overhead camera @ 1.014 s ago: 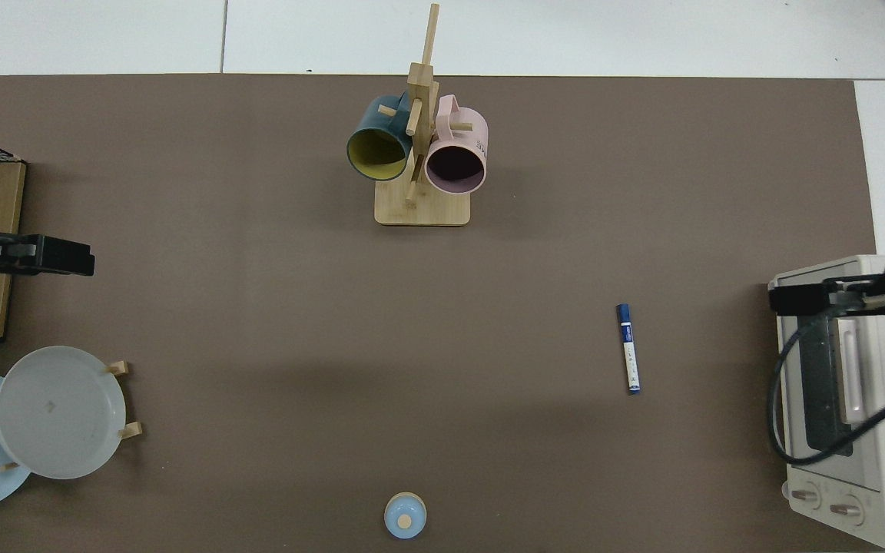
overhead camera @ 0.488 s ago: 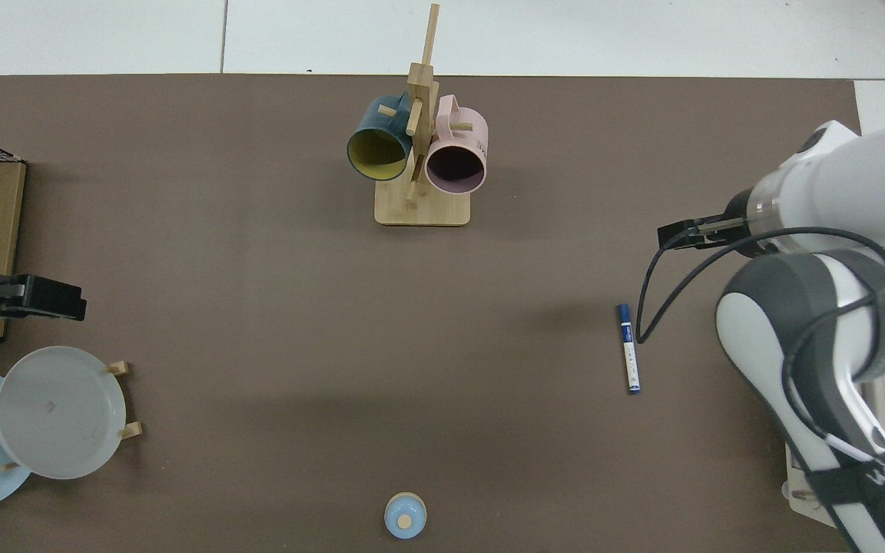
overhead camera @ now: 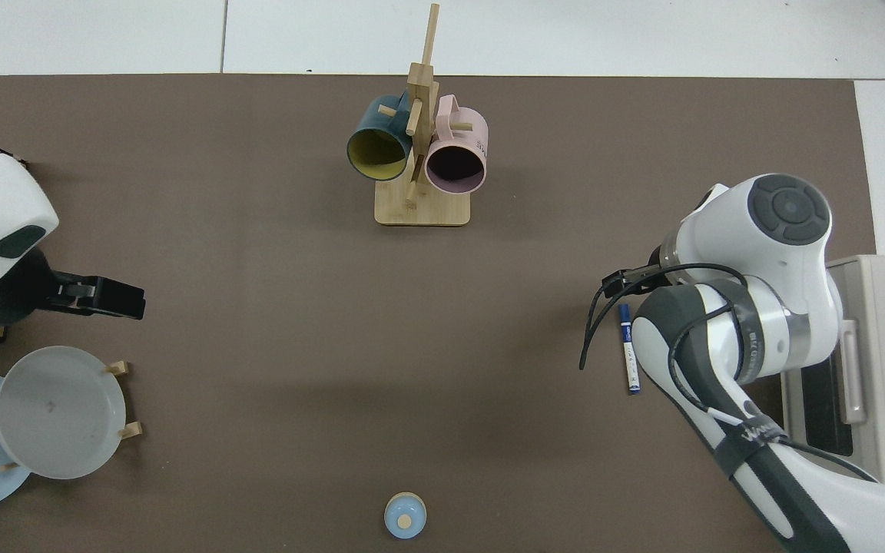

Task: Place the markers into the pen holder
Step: 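Reach the right gripper down and grasp the blue-capped marker, then lift the marker with the right gripper while the left gripper advances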

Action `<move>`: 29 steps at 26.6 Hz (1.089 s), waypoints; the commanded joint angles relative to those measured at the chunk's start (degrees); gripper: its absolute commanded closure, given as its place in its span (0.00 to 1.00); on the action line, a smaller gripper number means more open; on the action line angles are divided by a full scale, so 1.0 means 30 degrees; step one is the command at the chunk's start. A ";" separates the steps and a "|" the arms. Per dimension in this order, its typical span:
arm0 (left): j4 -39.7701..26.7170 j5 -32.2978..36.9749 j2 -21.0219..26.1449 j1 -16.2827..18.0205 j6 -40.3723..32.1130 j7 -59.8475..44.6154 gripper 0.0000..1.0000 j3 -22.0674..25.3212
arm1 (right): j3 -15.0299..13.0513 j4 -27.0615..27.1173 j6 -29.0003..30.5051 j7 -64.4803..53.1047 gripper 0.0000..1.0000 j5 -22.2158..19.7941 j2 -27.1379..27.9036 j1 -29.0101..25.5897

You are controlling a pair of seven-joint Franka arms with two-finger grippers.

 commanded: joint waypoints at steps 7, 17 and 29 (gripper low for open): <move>-0.2313 -0.0375 -0.0238 -0.1184 0.2151 0.1370 0.00 0.0166 | -0.0020 -0.3630 0.2310 0.0505 0.00 0.0255 -0.0825 -0.0204; -0.2313 -0.0727 -0.0267 -0.0745 0.1770 0.8692 0.00 0.0459 | -0.0020 -0.4101 0.2927 0.2146 0.05 0.0255 -0.0532 -0.0146; -0.2342 -0.0727 -0.0267 -0.0744 0.2122 1.1950 0.00 0.0459 | -0.0020 -0.4629 0.3718 0.2117 0.47 0.0196 -0.0532 -0.0116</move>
